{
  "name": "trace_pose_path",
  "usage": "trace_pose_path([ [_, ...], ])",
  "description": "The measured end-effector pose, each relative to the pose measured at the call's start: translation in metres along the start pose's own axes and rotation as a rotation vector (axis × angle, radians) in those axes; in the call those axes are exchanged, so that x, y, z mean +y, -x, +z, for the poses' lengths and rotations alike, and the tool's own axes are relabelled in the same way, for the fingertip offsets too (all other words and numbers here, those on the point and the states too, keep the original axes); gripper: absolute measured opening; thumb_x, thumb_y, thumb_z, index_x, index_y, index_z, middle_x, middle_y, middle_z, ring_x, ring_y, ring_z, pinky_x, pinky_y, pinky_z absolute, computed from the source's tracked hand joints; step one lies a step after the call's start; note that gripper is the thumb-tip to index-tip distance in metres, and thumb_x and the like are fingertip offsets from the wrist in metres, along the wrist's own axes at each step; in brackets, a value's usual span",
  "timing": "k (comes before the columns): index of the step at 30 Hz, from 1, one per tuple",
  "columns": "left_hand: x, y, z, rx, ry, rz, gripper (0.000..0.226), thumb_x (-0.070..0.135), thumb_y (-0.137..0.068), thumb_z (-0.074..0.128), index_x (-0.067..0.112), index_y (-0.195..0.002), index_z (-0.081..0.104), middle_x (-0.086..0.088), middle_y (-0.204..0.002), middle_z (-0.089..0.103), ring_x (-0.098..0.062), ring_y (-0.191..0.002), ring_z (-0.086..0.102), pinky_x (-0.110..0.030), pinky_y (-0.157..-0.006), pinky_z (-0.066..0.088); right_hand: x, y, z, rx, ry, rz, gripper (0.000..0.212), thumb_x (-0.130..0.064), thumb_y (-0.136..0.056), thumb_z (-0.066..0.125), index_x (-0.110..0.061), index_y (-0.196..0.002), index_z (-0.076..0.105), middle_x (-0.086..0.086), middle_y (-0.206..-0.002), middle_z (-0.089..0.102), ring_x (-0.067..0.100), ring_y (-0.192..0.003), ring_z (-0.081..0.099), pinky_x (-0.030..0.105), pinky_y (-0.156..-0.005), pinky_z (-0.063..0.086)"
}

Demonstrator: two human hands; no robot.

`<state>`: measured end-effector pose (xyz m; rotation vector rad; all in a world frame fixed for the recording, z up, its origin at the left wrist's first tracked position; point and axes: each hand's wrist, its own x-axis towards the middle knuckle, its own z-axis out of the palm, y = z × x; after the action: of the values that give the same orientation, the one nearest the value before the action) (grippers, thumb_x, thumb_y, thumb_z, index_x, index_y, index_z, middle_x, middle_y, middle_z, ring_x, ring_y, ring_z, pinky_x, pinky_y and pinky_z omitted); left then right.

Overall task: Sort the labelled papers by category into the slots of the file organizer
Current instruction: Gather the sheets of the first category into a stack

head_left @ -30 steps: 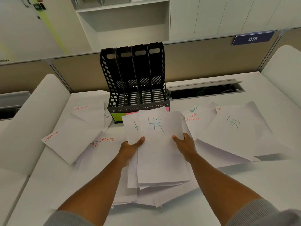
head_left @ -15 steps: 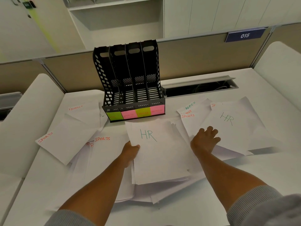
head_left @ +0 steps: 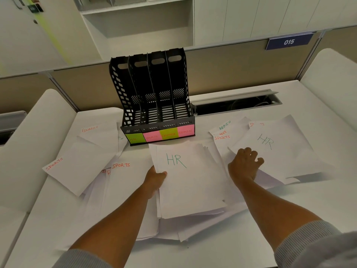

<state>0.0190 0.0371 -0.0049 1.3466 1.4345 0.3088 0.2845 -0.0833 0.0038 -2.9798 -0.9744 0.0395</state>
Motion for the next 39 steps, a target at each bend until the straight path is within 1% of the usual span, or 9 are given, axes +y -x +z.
trace_pose_path([
  [6,0.001,0.001,0.003,-0.013,0.016,-0.007,0.041,0.015,-0.097,0.053,0.015,-0.138,0.047,-0.008,-0.138,0.054,-0.029,-0.12,0.054,-0.035,-0.092,0.046,-0.023,0.01,0.004,-0.025,-0.35,-0.078,0.041,-0.005,-0.081,0.039,0.0,-0.122,0.04,0.013,-0.112,0.056,0.034,-0.106,0.057,0.057,-0.112,0.02],
  [9,0.001,0.002,0.002,-0.003,0.013,-0.009,0.04,0.015,-0.098,0.052,0.015,-0.138,0.047,-0.008,-0.137,0.055,-0.029,-0.12,0.053,-0.034,-0.091,0.045,-0.033,0.019,0.009,-0.043,-0.463,-0.284,0.039,-0.007,-0.092,0.032,-0.002,-0.128,0.045,0.01,-0.137,0.047,0.029,-0.126,0.048,0.053,-0.117,0.015],
  [13,0.001,0.004,0.002,0.012,0.03,-0.034,0.038,0.017,-0.098,0.051,0.016,-0.136,0.049,-0.007,-0.133,0.057,-0.026,-0.112,0.056,-0.033,-0.087,0.047,-0.052,0.041,0.008,-0.058,-0.672,-0.523,0.039,-0.018,-0.1,0.031,-0.011,-0.136,0.041,0.008,-0.134,0.052,0.028,-0.122,0.051,0.049,-0.11,0.033],
  [20,0.002,0.008,0.002,0.036,0.119,-0.064,0.036,0.035,-0.101,0.042,0.016,-0.129,0.052,-0.001,-0.104,0.064,-0.018,-0.091,0.06,-0.034,-0.078,0.047,-0.072,0.078,0.014,-0.278,-0.652,-0.795,0.042,-0.034,-0.101,0.032,-0.025,-0.142,0.034,0.005,-0.13,0.056,0.022,-0.114,0.057,0.029,-0.095,0.045],
  [24,0.005,0.011,0.001,0.024,0.119,-0.093,0.064,0.063,-0.095,0.032,0.019,-0.141,0.042,-0.003,-0.136,0.052,-0.027,-0.118,0.053,-0.041,-0.096,0.043,-0.075,0.095,0.023,-0.345,-0.581,-0.872,0.042,-0.036,-0.101,0.033,-0.031,-0.142,0.033,-0.003,-0.143,0.048,0.022,-0.129,0.046,0.034,-0.108,0.036],
  [28,0.002,0.012,0.0,0.052,0.147,0.006,0.046,0.046,-0.096,0.048,0.02,-0.134,0.05,-0.002,-0.131,0.059,-0.019,-0.099,0.056,-0.032,-0.08,0.046,-0.07,0.098,0.026,-0.359,-0.527,-0.919,0.045,-0.046,-0.097,0.035,-0.031,-0.139,0.034,-0.005,-0.135,0.051,0.019,-0.118,0.051,0.039,-0.105,0.043],
  [33,-0.002,0.015,-0.005,0.101,0.18,0.043,0.038,0.022,-0.096,0.056,0.013,-0.133,0.052,-0.007,-0.129,0.06,-0.022,-0.105,0.057,-0.032,-0.084,0.048,-0.062,0.091,0.023,-0.217,-0.676,-0.843,0.057,-0.066,-0.089,0.034,-0.024,-0.125,0.049,-0.005,-0.125,0.056,0.015,-0.117,0.05,0.03,-0.104,0.036],
  [36,-0.002,0.018,-0.01,0.076,0.231,0.056,0.04,0.02,-0.097,0.056,0.013,-0.135,0.049,-0.008,-0.129,0.06,-0.025,-0.108,0.059,-0.037,-0.09,0.051,-0.062,0.082,0.023,-0.053,-0.816,-0.636,0.049,-0.067,-0.088,0.04,-0.022,-0.102,0.055,-0.003,-0.119,0.059,0.012,-0.116,0.05,0.025,-0.097,0.037],
  [39,-0.003,0.02,-0.018,0.045,0.231,0.091,0.04,0.023,-0.097,0.056,0.018,-0.136,0.047,-0.006,-0.128,0.06,-0.023,-0.104,0.059,-0.035,-0.085,0.051,-0.062,0.071,0.018,0.001,-0.897,-0.367,0.051,-0.065,-0.083,0.052,-0.022,-0.11,0.048,-0.004,-0.115,0.054,0.013,-0.107,0.051,0.027,-0.087,0.044],
])
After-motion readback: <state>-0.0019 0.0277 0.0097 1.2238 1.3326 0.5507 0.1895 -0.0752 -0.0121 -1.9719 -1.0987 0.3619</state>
